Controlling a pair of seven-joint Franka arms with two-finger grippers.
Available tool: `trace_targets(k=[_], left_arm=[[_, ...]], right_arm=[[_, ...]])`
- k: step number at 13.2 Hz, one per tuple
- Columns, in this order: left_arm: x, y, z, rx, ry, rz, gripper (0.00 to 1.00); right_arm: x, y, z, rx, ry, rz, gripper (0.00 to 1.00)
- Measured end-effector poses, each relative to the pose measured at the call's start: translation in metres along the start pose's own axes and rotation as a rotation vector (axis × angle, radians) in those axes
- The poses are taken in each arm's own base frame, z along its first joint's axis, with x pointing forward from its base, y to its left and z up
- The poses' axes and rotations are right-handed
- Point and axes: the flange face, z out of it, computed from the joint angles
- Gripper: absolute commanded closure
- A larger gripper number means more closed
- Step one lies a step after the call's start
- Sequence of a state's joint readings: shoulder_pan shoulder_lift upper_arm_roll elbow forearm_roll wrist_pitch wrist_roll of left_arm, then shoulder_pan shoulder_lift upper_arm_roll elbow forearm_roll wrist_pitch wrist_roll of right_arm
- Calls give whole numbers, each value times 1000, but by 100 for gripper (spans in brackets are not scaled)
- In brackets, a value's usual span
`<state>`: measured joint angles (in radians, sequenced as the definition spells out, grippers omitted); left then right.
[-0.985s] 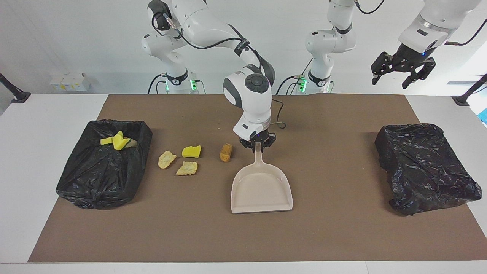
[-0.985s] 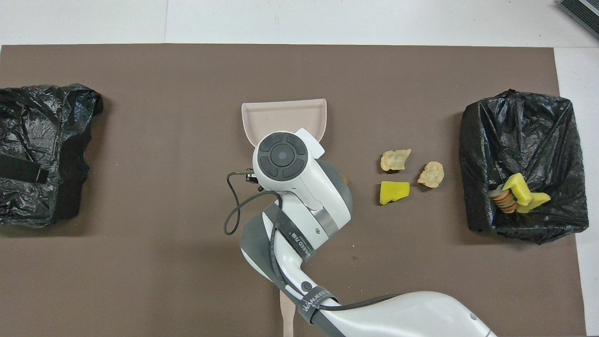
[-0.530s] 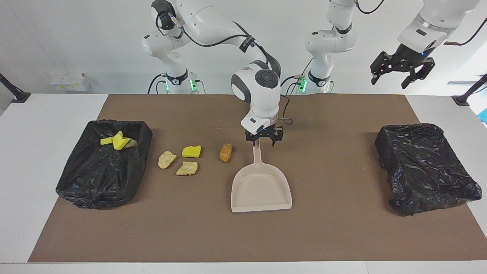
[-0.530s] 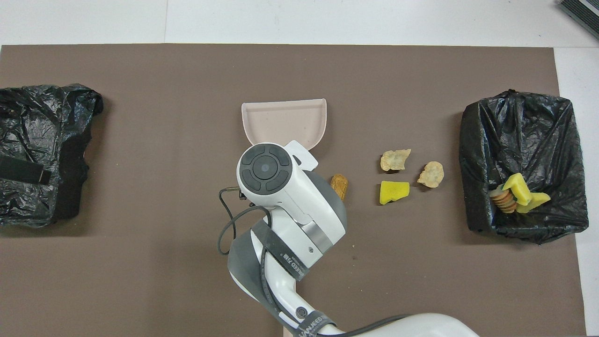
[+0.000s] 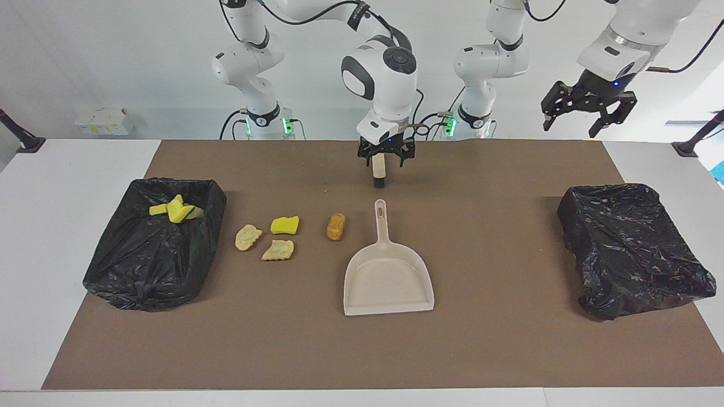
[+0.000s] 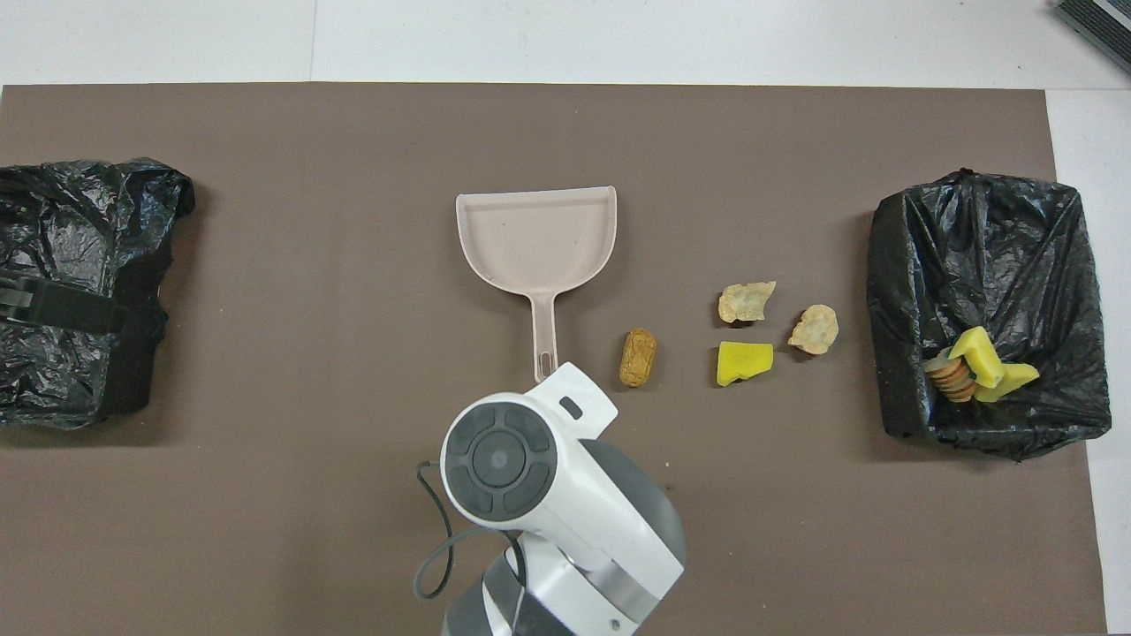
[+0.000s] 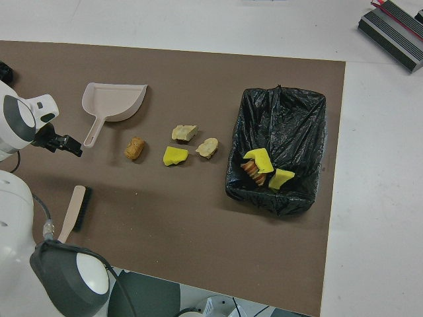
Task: Sweep and dump trash in bin
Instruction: 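Grasp the dustpan edge with the left gripper while the right gripper reaches the brush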
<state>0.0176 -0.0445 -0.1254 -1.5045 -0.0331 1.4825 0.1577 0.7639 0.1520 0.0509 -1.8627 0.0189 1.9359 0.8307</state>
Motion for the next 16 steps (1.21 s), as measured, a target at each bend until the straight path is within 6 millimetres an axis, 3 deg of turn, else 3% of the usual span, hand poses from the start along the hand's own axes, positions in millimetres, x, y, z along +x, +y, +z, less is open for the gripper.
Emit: trace_targets(k=[4,8,10,13,16], left_arm=[[23,42,33,-2,34,8,0],[47,94,77,-16,38,-9,0],[59,119,98,-26,49,-19,0],[84,161,148,-42,60,-74,0],[98,223,208,-37,49,-107,0]], right_arm=[[-63,-1,21,13,-30,-21,0],[-109,9,45,18,-51,-44,0],[-131,5,61,17,-45,-29,0],[-156,4,85,-13,-56,-28,0],[-171,5,100,-20,-85,-31,6]])
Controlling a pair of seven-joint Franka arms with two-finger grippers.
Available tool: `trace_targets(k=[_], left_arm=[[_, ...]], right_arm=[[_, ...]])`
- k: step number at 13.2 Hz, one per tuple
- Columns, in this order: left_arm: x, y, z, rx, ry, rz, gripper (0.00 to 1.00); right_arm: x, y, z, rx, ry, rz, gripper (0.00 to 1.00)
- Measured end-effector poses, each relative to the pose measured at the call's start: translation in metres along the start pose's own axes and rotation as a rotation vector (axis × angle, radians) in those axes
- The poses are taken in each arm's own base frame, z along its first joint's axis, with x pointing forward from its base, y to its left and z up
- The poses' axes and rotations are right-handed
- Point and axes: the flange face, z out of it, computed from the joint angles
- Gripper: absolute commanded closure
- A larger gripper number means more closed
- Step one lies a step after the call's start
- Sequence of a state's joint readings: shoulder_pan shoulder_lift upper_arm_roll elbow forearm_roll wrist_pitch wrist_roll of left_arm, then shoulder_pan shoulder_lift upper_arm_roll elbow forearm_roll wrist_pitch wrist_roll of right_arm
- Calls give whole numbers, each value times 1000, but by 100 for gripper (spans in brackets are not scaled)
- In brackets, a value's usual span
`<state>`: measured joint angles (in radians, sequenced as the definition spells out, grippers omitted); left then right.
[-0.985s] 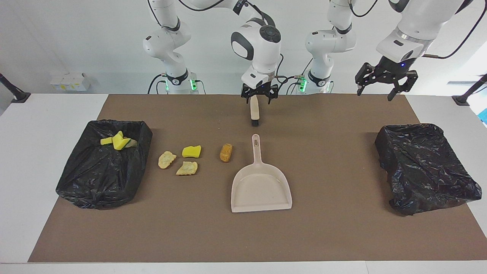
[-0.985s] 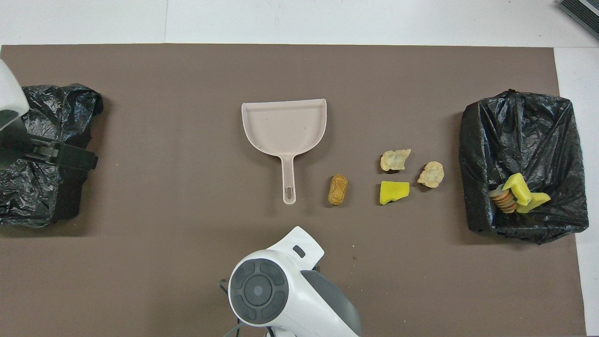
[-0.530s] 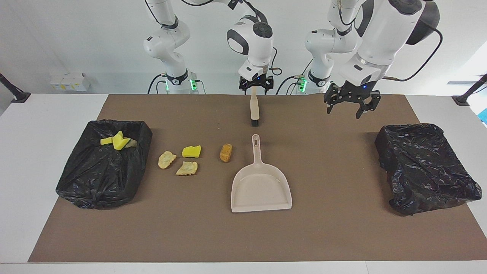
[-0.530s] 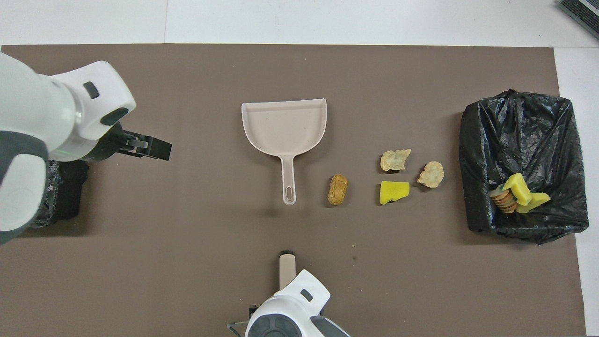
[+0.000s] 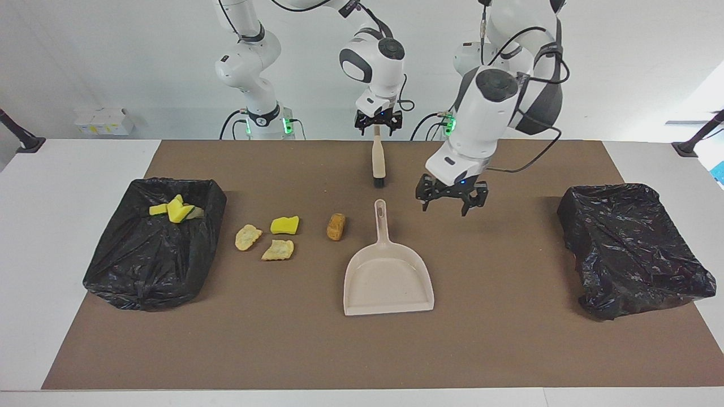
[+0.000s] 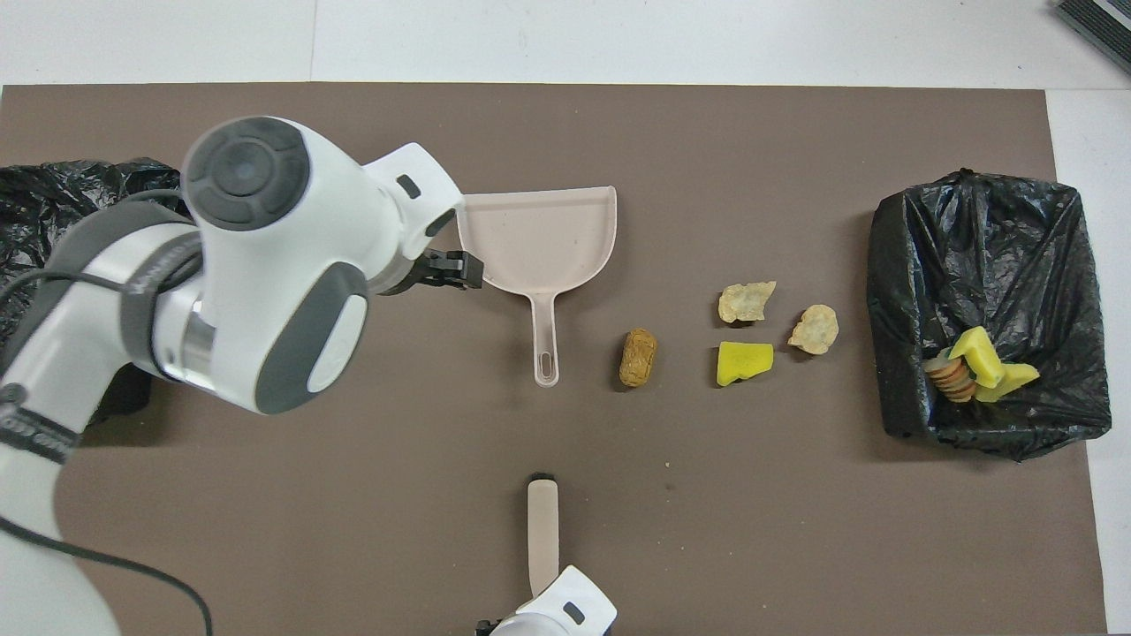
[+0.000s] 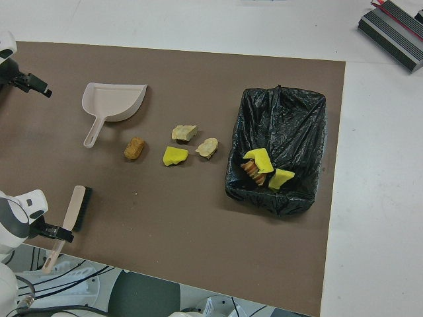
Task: Sweep and dump trash in bin
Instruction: 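Grasp the dustpan edge with the left gripper while the right gripper reaches the brush, then lift the brush with the right gripper while the left gripper tilts the dustpan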
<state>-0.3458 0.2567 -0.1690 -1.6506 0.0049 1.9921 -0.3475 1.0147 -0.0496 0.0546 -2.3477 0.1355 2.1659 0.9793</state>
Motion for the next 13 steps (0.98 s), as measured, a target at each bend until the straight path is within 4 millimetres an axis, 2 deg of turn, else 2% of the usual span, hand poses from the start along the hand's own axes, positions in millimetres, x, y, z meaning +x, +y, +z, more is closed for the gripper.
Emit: trace_targets(k=[2,3,6,8,9,11,13], left_arm=[[-6,34,28,-2,-14,6,0],[-8,45,38,-4,-18,12,0],[-12,65,58,-17,-7,-28,0],[-22,82,84,-9,-26,-34,0],[-26,90,100,4,-30,-36,0],[-28,98,125,27,-30,-47,0],[-28,98,131,31,-31,-51,0]], right_arm=[[-3,0,3,5,-18,9,13],[-4,0,4,8,-21,12,19],[-10,-1,13,35,-5,6,48],[-12,1,18,33,-5,5,71],[-12,1,18,32,-6,5,75],[-12,1,18,34,-5,6,76],[-11,1,17,35,-4,7,78]])
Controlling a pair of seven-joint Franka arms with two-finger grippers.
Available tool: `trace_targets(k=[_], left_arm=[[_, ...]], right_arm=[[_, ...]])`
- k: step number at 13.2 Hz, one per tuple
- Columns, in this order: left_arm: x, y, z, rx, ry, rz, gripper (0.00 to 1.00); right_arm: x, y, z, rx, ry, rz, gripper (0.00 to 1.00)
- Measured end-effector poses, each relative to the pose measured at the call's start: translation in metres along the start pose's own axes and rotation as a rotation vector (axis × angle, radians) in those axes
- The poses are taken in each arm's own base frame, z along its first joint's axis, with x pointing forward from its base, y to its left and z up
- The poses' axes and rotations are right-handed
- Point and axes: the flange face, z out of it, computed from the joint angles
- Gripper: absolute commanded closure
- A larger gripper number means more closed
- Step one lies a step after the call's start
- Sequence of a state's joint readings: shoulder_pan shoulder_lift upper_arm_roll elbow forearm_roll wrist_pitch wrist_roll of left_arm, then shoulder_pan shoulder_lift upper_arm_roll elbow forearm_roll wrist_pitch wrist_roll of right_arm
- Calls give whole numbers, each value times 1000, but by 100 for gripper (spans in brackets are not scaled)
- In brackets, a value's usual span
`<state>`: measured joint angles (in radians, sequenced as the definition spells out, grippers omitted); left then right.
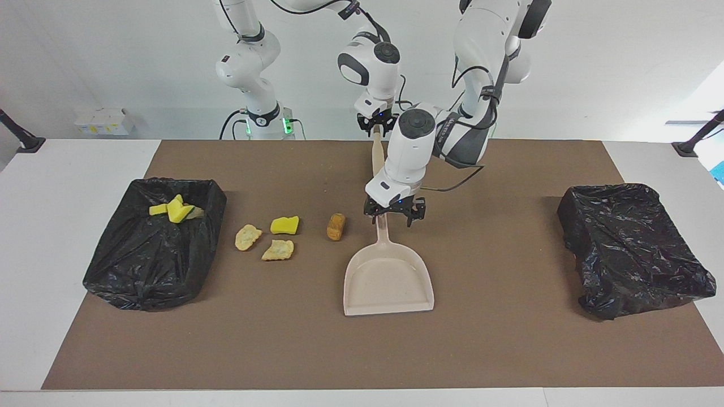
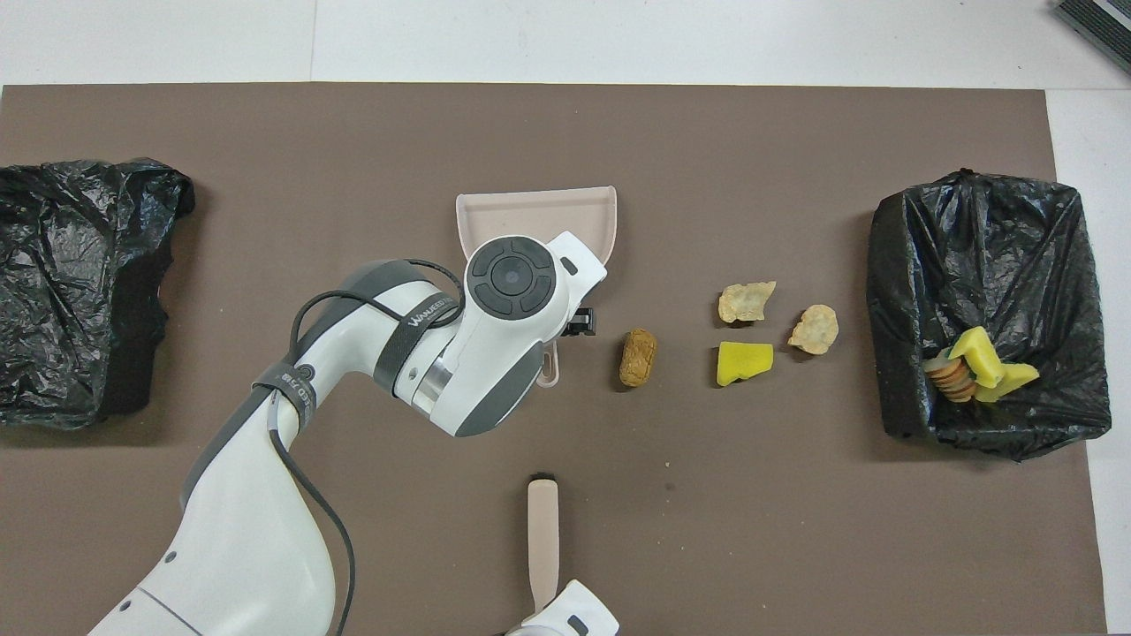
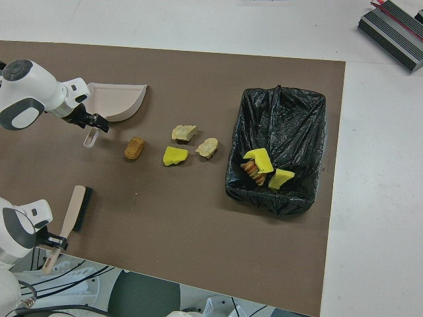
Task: Sweep and dump trash in bin
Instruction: 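Lift the brush with the right gripper while the left gripper tilts the dustpan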
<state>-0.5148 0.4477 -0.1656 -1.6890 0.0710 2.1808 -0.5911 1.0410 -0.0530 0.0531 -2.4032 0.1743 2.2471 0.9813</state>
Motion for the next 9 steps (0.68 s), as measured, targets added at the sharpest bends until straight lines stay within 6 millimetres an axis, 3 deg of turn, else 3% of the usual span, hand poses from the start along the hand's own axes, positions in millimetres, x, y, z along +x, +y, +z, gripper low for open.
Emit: trace_targets(k=[2,6,9], left_arm=[[3,-2,-3,0,7,-4,6],[12,-5,-18,-11,38,-16,15],[13,-5,-19,-13,41,-15,17]], right_arm=[[1,0,-1,2,1,2,99],[5,3,-9,18,8,15,100],[22,23,-38,39,10,67,100]])
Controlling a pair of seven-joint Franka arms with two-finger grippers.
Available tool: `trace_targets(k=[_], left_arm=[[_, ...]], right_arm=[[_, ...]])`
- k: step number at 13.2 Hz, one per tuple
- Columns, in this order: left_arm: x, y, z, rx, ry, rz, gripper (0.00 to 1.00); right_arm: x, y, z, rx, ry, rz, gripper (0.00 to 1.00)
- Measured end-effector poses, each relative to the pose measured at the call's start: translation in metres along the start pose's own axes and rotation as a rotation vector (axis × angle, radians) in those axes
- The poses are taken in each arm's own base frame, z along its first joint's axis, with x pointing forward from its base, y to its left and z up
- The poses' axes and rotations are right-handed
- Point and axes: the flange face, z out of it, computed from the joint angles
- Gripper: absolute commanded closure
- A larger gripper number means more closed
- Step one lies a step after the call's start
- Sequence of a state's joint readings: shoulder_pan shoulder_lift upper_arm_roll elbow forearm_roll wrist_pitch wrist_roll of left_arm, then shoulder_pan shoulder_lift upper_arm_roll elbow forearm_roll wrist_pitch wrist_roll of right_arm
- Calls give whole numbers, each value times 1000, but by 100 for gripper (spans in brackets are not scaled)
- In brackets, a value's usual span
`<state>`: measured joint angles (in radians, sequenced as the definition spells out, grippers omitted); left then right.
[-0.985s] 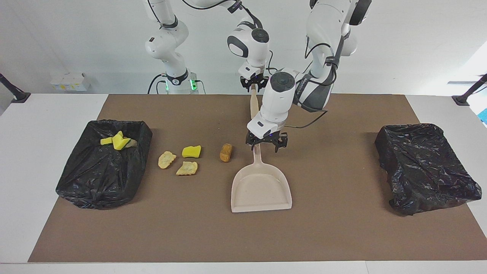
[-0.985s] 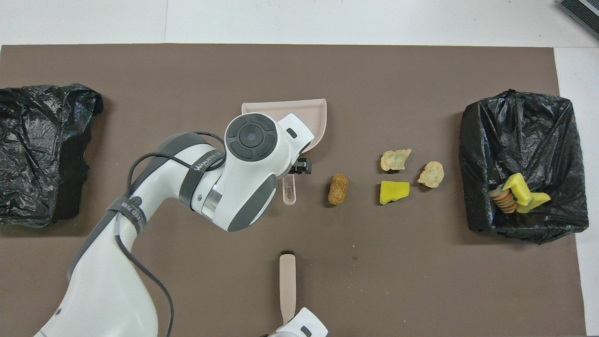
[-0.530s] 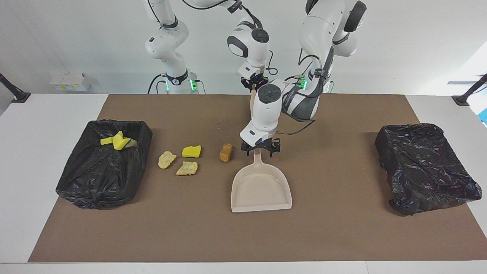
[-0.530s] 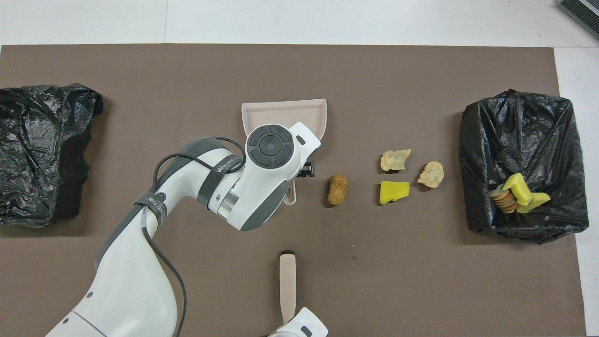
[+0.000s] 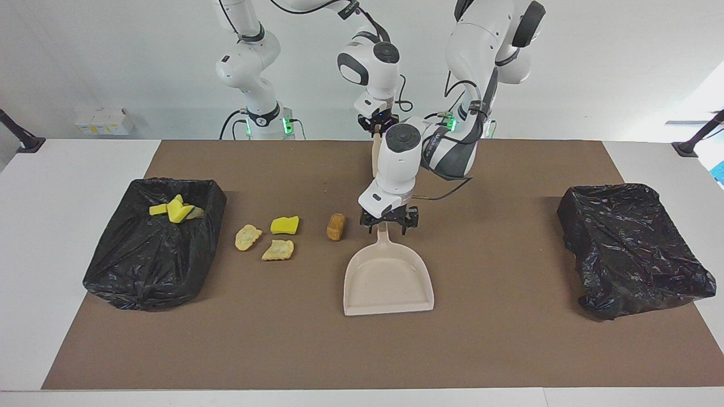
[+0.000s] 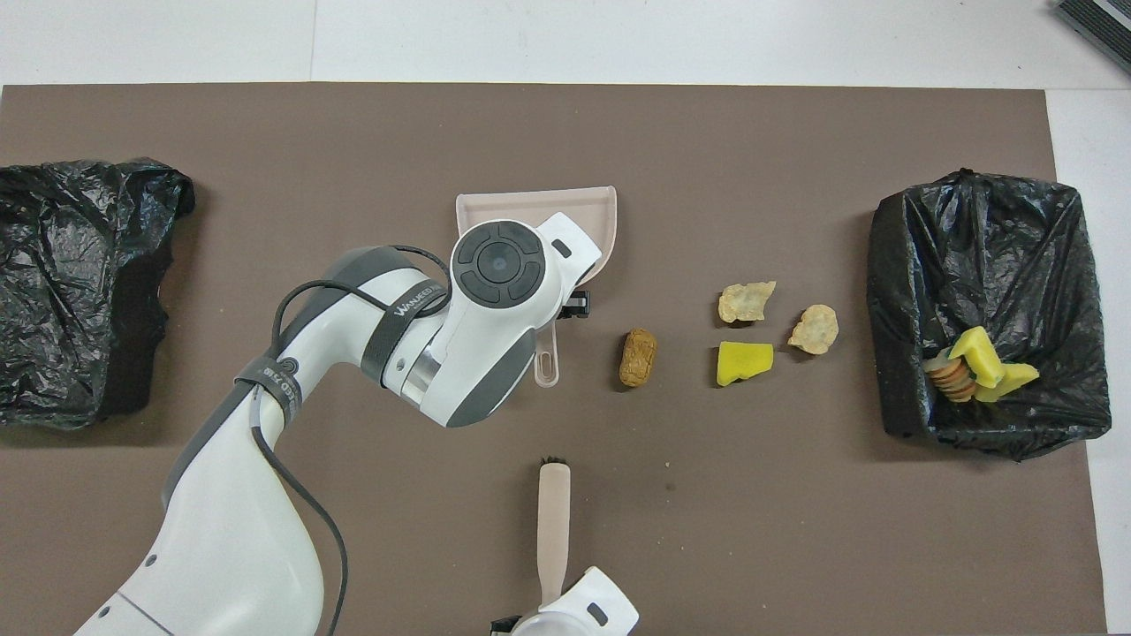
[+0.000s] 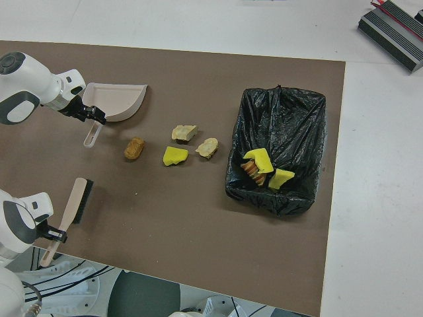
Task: Sweep and dump trash in bin
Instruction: 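Lift the brush with the right gripper while the left gripper tilts the dustpan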
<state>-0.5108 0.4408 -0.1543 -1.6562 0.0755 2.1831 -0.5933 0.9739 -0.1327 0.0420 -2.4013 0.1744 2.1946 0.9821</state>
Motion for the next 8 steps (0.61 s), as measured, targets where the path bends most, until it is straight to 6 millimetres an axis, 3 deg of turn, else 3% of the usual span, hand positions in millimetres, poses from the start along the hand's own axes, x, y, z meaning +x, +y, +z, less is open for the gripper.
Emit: trace_targets(k=[2,6,8], left_arm=[[-2,2,2,1,-4,4,32],[-3,3,2,1,-4,6,84],[-5,4,2,6,-11,9,86]], right_arm=[[17,24,-24,-6,-15,16,100],[51,78,-57,-58,-29,-11,100],[71,104,-62,-90,-26,-13,100]])
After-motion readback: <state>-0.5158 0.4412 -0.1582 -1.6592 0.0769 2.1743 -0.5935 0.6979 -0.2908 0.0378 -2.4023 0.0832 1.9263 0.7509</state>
